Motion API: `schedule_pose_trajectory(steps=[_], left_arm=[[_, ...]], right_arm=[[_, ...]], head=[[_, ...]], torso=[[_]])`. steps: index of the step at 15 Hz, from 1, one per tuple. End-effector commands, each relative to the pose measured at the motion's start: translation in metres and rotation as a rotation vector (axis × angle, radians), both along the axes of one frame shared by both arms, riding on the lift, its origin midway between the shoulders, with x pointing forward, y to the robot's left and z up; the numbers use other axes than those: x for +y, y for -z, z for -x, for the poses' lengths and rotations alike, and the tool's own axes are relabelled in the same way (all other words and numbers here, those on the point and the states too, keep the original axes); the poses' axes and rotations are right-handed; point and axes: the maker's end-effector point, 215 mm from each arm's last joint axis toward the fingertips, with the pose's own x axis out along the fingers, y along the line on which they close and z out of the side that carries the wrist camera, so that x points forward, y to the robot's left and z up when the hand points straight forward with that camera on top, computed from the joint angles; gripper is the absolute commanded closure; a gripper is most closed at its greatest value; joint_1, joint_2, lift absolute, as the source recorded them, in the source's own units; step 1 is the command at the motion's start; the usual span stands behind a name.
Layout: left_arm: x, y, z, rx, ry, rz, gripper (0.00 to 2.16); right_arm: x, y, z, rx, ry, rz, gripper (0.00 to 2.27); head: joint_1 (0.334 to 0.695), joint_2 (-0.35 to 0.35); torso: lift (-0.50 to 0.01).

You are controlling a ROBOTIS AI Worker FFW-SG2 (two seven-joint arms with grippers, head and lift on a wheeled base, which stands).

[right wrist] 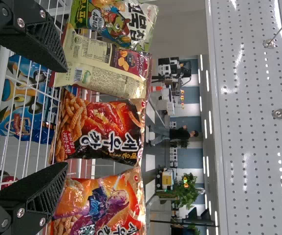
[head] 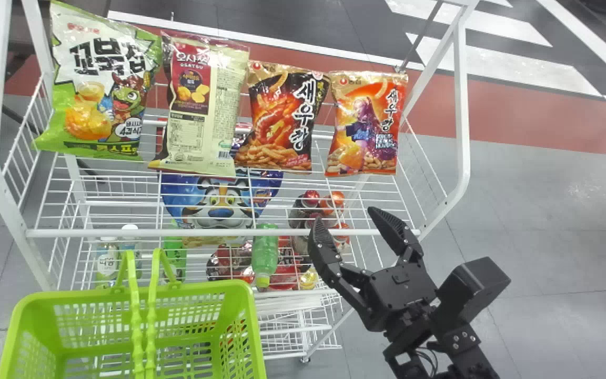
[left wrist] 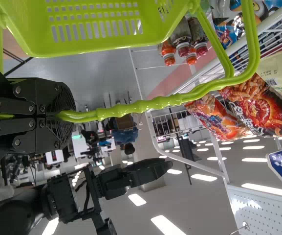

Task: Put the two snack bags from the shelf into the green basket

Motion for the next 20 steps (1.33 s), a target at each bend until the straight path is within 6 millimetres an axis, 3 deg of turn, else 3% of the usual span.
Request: schedule_pose_trajectory(steps=[1, 15, 18, 20], left_arm=[[0.0, 0.0, 0.0, -0.001, -0.001, 0.0, 1.84], [-0.001, -0.002, -0.001, -0.006, -0.002, 0.012, 1.84], [-0.003, -0.004, 0.0, -0.006, 0.0, 0.019, 1.84], [-0.004, -0.003, 0.0, -0.006, 0.002, 0.01, 1.84]], right_arm=[[0.0, 0.001, 0.0, 0.003, -0.001, 0.002, 0.14], [-0.002, 0.002, -0.004, 0.006, 0.002, 0.003, 0.14], [-0.009, 0.0, -0.02, -0.009, 0.014, -0.002, 0.14], [-0.017, 0.011, -0.039, 0.033, 0.029, -0.018, 0.14]], head=[[0.695, -0.347], [0.695, -0.347], [0.695, -0.35], [0.695, -0.35]], torso=[[-0.012], [-0.012], [-0.012], [-0.012]])
